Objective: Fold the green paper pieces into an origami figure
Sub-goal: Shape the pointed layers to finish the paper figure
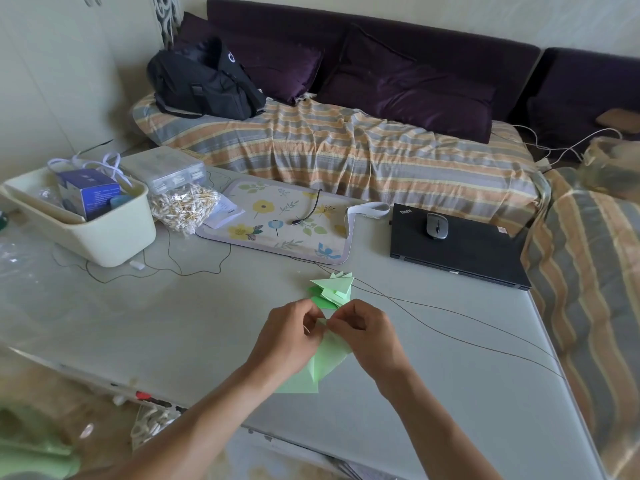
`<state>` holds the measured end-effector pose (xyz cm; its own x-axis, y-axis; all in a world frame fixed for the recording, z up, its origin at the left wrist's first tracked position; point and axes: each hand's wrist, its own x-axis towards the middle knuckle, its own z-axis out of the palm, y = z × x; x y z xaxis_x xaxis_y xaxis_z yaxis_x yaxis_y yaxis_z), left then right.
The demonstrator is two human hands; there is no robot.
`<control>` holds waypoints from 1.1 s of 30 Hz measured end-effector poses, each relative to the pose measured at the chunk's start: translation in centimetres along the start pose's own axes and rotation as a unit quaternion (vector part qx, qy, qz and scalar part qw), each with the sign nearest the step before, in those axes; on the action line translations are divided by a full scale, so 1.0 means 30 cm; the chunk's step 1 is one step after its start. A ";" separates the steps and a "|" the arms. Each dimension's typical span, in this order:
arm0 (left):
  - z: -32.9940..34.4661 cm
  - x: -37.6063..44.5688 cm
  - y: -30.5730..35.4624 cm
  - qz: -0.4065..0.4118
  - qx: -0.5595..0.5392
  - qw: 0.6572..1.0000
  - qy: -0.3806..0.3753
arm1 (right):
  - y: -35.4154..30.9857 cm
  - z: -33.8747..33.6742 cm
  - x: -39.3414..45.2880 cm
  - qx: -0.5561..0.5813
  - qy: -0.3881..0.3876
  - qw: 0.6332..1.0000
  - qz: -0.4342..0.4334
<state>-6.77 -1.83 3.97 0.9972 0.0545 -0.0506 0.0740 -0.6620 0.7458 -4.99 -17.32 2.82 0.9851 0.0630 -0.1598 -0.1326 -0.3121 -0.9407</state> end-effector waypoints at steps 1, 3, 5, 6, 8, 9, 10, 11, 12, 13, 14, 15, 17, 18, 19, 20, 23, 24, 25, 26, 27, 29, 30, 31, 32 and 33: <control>0.001 0.002 0.000 -0.009 -0.011 1.000 0.001 | 0.001 -0.002 -0.001 -0.003 0.000 1.000 -0.001; 0.000 0.003 0.000 -0.029 -0.033 0.999 0.003 | 0.002 -0.006 -0.003 -0.013 0.002 1.000 -0.006; -0.005 0.001 0.003 -0.066 -0.076 0.995 0.002 | -0.001 -0.008 -0.006 -0.020 0.001 1.000 -0.017; -0.009 0.001 0.003 -0.088 -0.103 0.991 0.001 | -0.004 -0.008 -0.008 -0.024 0.000 0.999 -0.025; -0.017 0.003 0.004 -0.128 -0.158 0.979 -0.006 | -0.011 -0.007 -0.008 -0.035 0.002 0.998 -0.042; -0.022 0.003 0.008 -0.148 -0.185 0.972 -0.011 | -0.014 -0.007 -0.009 -0.044 0.006 0.998 -0.052; -0.026 0.003 0.013 -0.165 -0.209 0.964 -0.013 | -0.017 -0.006 -0.010 -0.055 0.009 0.996 -0.062; -0.029 0.003 0.018 -0.181 -0.234 0.955 -0.014 | -0.018 -0.005 -0.012 -0.067 0.012 0.995 -0.073; -0.033 0.004 0.022 -0.195 -0.259 0.946 -0.015 | -0.018 -0.002 -0.013 -0.077 0.013 0.993 -0.084; -0.038 0.005 0.027 -0.210 -0.287 0.935 -0.017 | -0.016 0.000 -0.015 -0.086 0.013 0.992 -0.094; -0.042 0.006 0.031 -0.222 -0.314 0.923 -0.019 | -0.012 0.003 -0.014 -0.092 0.008 0.990 -0.103; -0.045 0.007 0.035 -0.230 -0.338 0.912 -0.021 | -0.009 0.005 -0.015 -0.095 -0.001 0.989 -0.110; -0.048 0.013 0.034 -0.237 -0.369 0.899 -0.015 | -0.006 0.009 -0.016 -0.094 -0.022 0.989 -0.116; -0.048 0.017 0.031 -0.236 -0.375 0.896 -0.012 | -0.008 0.009 -0.017 -0.089 -0.029 0.989 -0.116; -0.048 0.017 0.029 -0.235 -0.377 0.896 -0.009 | -0.010 0.009 -0.016 -0.080 -0.033 0.989 -0.116; -0.047 0.017 0.028 -0.231 -0.373 0.899 -0.007 | -0.012 0.009 -0.016 -0.072 -0.035 0.990 -0.116; -0.039 0.015 0.018 -0.211 -0.329 0.920 0.003 | -0.011 0.010 -0.011 -0.073 -0.019 0.990 -0.117; -0.036 0.017 0.012 -0.201 -0.302 0.932 0.010 | -0.007 0.010 -0.008 -0.076 -0.013 0.990 -0.115; -0.034 0.018 0.009 -0.193 -0.275 0.942 0.016 | -0.003 0.010 -0.007 -0.074 -0.008 0.991 -0.110; -0.035 0.016 0.010 -0.186 -0.258 0.948 0.020 | -0.001 0.009 -0.006 -0.071 -0.002 0.993 -0.100; -0.036 0.014 0.014 -0.180 -0.253 0.950 0.020 | 0.001 0.008 -0.006 -0.068 0.003 0.994 -0.085; -0.040 0.011 0.024 -0.176 -0.281 0.943 0.005 | 0.002 0.005 -0.001 -0.068 0.016 0.996 -0.055; -0.045 0.007 0.035 -0.180 -0.310 0.934 -0.008 | 0.004 0.003 0.002 -0.068 0.024 0.997 -0.042; -0.049 0.002 0.045 -0.186 -0.338 0.922 -0.022 | 0.003 0.000 0.004 -0.066 0.032 0.997 -0.030; -0.053 0.000 0.050 -0.189 -0.358 0.914 -0.034 | 0.004 -0.003 0.005 -0.062 0.039 0.997 -0.017; -0.055 -0.001 0.051 -0.186 -0.368 0.910 -0.043 | 0.003 -0.006 0.006 -0.053 0.042 0.998 -0.007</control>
<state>-6.70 -1.61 6.21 0.9038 0.0916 -0.4181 0.4128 0.0722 0.9080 -4.82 -17.52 2.76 0.9932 -0.0106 -0.1162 -0.1103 -0.4097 -0.9055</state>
